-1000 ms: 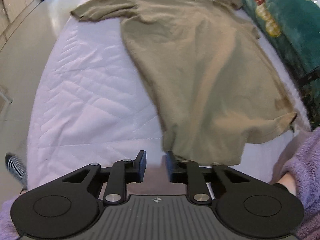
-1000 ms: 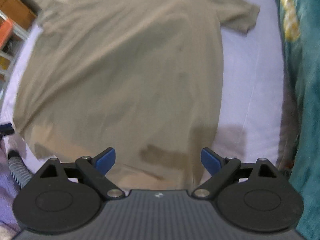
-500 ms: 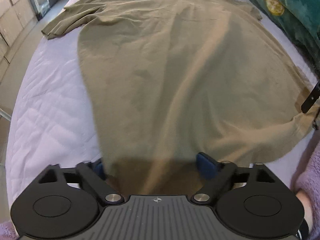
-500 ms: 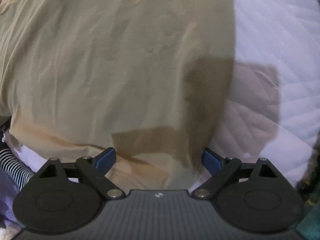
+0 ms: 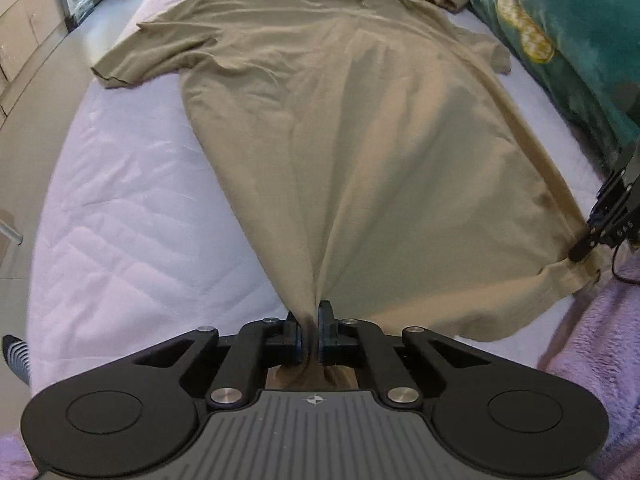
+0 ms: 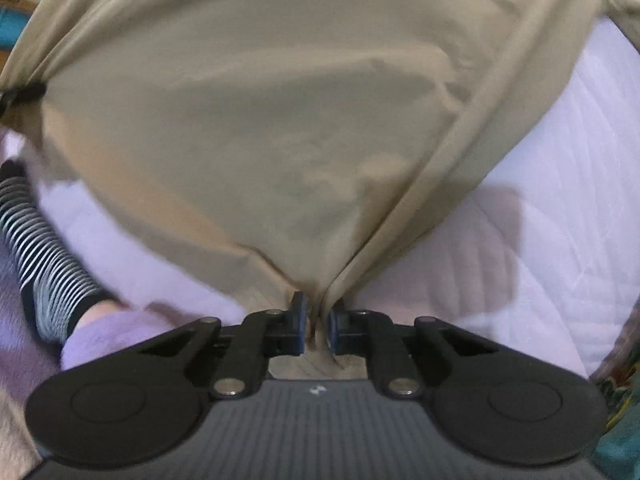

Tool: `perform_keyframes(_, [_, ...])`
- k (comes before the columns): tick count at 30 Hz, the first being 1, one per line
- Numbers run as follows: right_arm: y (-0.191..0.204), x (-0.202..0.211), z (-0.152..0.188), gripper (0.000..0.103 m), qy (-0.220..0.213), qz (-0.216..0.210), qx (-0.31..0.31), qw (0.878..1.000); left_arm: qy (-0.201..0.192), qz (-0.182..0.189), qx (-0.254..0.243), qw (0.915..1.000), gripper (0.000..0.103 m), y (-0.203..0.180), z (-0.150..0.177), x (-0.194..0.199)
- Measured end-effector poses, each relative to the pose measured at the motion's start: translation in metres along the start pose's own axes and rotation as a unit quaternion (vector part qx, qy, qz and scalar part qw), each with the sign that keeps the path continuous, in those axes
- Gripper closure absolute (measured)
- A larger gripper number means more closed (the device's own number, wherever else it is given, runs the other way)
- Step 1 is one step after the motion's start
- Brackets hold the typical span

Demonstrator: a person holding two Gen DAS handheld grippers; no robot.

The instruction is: Fold clothes

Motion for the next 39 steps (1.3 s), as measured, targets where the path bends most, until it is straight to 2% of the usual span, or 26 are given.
perform_keyframes(2, [0.001,0.002,0.005,0.091,0.026,-0.008,0.003,1.000,0.046,-0.004,0.004,0.9989,0.095,0.015,0.010,-0.002])
perform_keyframes(3, [0.000,0.001,0.010,0.091,0.046,-0.009,0.006,0.999,0.069,-0.007,0.006,0.9976,0.091,0.022,0.014,-0.003])
perform_keyframes(4, [-0.002,-0.006,0.019,0.090,0.076,0.011,0.017,0.997,0.092,-0.009,0.008,0.9957,0.085,0.029,0.019,-0.004])
perform_keyframes(6, [-0.008,-0.023,0.038,0.081,0.137,0.058,0.038,0.988,0.138,-0.013,0.012,0.9903,0.079,0.043,0.028,-0.006])
perform_keyframes(7, [-0.009,-0.026,0.042,0.076,0.148,0.072,0.043,0.985,0.163,-0.014,0.015,0.9863,0.077,0.049,0.036,-0.007])
perform_keyframes(8, [-0.008,-0.022,0.038,0.069,0.131,0.073,0.043,0.988,0.170,-0.015,0.013,0.9853,0.077,0.051,0.042,-0.004])
perform_keyframes(9, [-0.007,-0.017,0.033,0.050,0.113,0.074,0.043,0.990,0.164,-0.016,0.006,0.9863,0.077,0.053,0.045,0.001])
perform_keyframes(10, [-0.006,-0.011,0.028,0.040,0.093,0.074,0.042,0.992,0.144,-0.020,0.006,0.9893,0.077,0.054,0.042,0.008])
perform_keyframes(11, [-0.002,0.002,0.017,0.024,0.055,0.067,0.037,0.996,0.117,-0.025,0.010,0.9928,0.077,0.055,0.036,0.015])
perform_keyframes(12, [0.002,0.015,0.005,0.013,0.016,0.060,0.033,0.998,0.089,-0.031,0.014,0.9954,0.077,0.056,0.030,0.023])
perform_keyframes(13, [0.006,0.027,-0.007,0.011,-0.020,0.056,0.029,0.998,0.054,-0.036,0.017,0.9977,0.077,0.055,0.019,0.029])
perform_keyframes(15, [0.009,0.048,-0.037,0.008,-0.091,0.048,0.014,0.995,-0.022,-0.044,0.028,0.9984,0.066,0.051,-0.007,0.037])
perform_keyframes(17, [0.008,0.055,-0.057,0.002,-0.140,0.038,-0.016,0.989,-0.083,-0.043,0.049,0.9944,0.053,0.046,-0.026,0.035])
perform_keyframes(18, [0.005,0.050,-0.059,0.002,-0.145,0.038,-0.026,0.988,-0.101,-0.041,0.057,0.9924,0.045,0.041,-0.029,0.030])
perform_keyframes(19, [0.002,0.046,-0.060,0.002,-0.149,0.038,-0.037,0.987,-0.119,-0.040,0.064,0.9900,0.043,0.036,-0.033,0.025])
perform_keyframes(20, [-0.001,0.041,-0.062,0.002,-0.153,0.039,-0.047,0.986,-0.112,-0.045,0.057,0.9911,0.041,0.034,-0.030,0.016])
perform_keyframes(22, [-0.002,0.032,-0.064,0.002,-0.158,0.031,-0.063,0.985,-0.066,-0.066,0.027,0.9953,0.041,0.031,-0.014,-0.007])
perform_keyframes(23, [-0.005,0.035,-0.069,0.002,-0.166,0.026,-0.077,0.983,-0.044,-0.076,0.012,0.9961,0.034,0.031,-0.006,-0.018])
perform_keyframes(24, [-0.015,0.047,-0.068,0.002,-0.183,0.025,-0.091,0.979,-0.021,-0.086,-0.004,0.9961,0.033,0.030,0.002,-0.029])
perform_keyframes(25, [-0.024,0.059,-0.068,0.002,-0.202,0.024,-0.104,0.974,-0.009,-0.088,0.006,0.9961,0.033,0.033,0.003,-0.031])
perform_keyframes(27, [-0.031,0.077,-0.076,0.002,-0.261,0.017,-0.116,0.958,-0.020,-0.096,0.048,0.9940,0.034,0.044,-0.006,-0.017])
perform_keyframes(30, [-0.025,0.109,-0.107,0.001,-0.358,-0.029,-0.135,0.923,-0.067,-0.130,0.070,0.9867,0.034,0.047,-0.018,0.010])
perform_keyframes(31, [-0.021,0.114,-0.121,0.001,-0.373,-0.039,-0.137,0.917,-0.075,-0.137,0.073,0.9850,0.034,0.043,-0.019,0.014])
perform_keyframes(34, [-0.002,0.116,-0.173,0.000,-0.366,-0.030,-0.117,0.923,-0.062,-0.149,0.081,0.9835,0.031,0.036,-0.011,0.006])
perform_keyframes(37, [0.025,0.095,-0.231,0.001,-0.300,0.016,-0.086,0.950,-0.030,-0.189,0.059,0.9797,0.031,0.035,0.003,-0.011])
perform_keyframes(39, [0.050,0.096,-0.255,0.002,-0.318,0.018,-0.056,0.946,-0.021,-0.201,0.037,0.9786,0.031,0.031,0.010,-0.018])
Point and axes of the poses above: each gripper's, at about its wrist camera, not at the fingertips, and x roughly against the way its jaws point, y to its left, z to its underside, the point moved 6 cm from there along -x, roughly the way its jaws point, and after that the axes turned 13 degrees about -y, right-handed, at the moved point
